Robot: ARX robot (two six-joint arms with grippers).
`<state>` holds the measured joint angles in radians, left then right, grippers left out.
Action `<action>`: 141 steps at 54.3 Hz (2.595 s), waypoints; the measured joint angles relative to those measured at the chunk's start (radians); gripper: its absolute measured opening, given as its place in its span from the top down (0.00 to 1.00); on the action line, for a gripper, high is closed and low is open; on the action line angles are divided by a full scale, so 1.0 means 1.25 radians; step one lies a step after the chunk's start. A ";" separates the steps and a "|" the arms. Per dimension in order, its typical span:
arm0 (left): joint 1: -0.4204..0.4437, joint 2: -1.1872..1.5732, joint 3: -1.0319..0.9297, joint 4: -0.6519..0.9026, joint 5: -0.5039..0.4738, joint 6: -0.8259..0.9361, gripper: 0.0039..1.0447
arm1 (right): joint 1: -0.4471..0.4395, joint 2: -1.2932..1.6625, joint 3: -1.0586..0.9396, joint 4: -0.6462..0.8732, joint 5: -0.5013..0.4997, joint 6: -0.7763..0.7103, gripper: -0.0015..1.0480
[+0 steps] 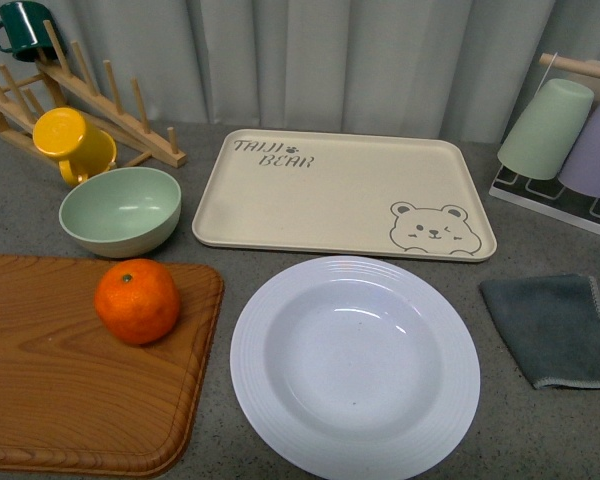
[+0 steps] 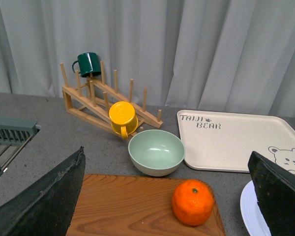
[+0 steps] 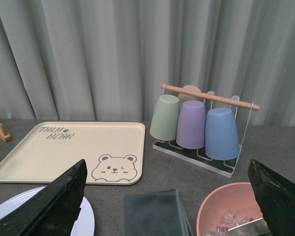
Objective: Place orange and plate with both arms
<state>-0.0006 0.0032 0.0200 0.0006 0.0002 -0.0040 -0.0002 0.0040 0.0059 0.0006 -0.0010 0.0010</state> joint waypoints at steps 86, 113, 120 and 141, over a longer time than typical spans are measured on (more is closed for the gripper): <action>0.000 0.000 0.000 0.000 0.000 0.000 0.06 | 0.000 0.000 0.000 0.000 0.000 0.000 0.09; 0.001 0.001 0.001 -0.002 0.004 -0.002 0.06 | 0.000 0.000 0.000 0.000 0.000 0.000 0.09; 0.055 0.084 0.012 -0.087 0.086 -0.053 0.06 | 0.000 0.000 0.000 0.000 0.000 0.000 0.09; -0.132 0.732 0.149 0.295 -0.012 -0.100 0.06 | 0.000 0.000 0.000 0.000 0.000 0.000 0.09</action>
<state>-0.1650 0.9184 0.2058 0.3691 -0.0151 -0.1295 -0.0002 0.0040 0.0059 0.0006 -0.0013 0.0010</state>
